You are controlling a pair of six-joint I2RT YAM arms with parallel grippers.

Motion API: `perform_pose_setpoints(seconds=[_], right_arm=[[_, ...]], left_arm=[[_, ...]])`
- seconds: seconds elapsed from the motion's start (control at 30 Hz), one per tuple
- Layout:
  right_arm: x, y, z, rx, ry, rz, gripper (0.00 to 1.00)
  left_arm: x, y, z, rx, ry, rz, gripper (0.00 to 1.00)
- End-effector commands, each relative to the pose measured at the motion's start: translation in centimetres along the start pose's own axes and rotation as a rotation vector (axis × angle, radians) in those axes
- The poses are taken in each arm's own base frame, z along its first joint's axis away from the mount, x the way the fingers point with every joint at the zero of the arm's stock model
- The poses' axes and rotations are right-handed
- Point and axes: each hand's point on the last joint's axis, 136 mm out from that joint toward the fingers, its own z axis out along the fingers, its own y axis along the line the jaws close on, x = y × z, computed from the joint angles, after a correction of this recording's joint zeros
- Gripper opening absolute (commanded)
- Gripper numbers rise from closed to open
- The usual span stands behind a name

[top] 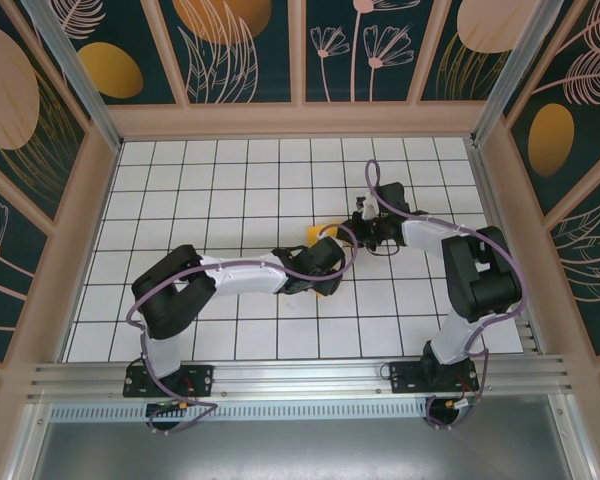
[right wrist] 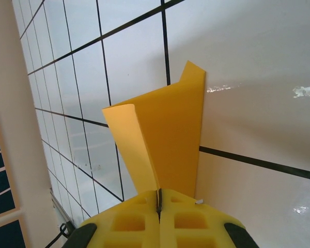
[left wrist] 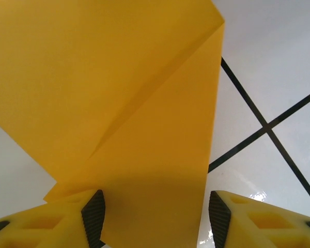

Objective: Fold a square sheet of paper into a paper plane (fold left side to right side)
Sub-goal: Fold the wing for the fifth time at the center of the table.

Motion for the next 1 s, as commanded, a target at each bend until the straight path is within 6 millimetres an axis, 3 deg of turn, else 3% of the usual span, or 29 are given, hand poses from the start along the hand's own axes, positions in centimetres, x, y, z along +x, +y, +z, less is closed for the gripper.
perform_pose_setpoints(seconds=[0.0,0.73,0.97], right_arm=[[0.1,-0.1,0.5,0.018,0.019,0.006,0.03],[0.1,-0.6,0.9,0.05,0.041,-0.002,0.05],[-0.6,-0.1,0.2,0.044,0.013,-0.022,0.11]], left_arm=[[-0.1,-0.1,0.4,-0.023,0.003,-0.005,0.56],[1.4,0.6,1.3,-0.049,0.031,-0.015,0.29],[0.7,0.3,0.6,-0.028,0.01,-0.023,0.19]])
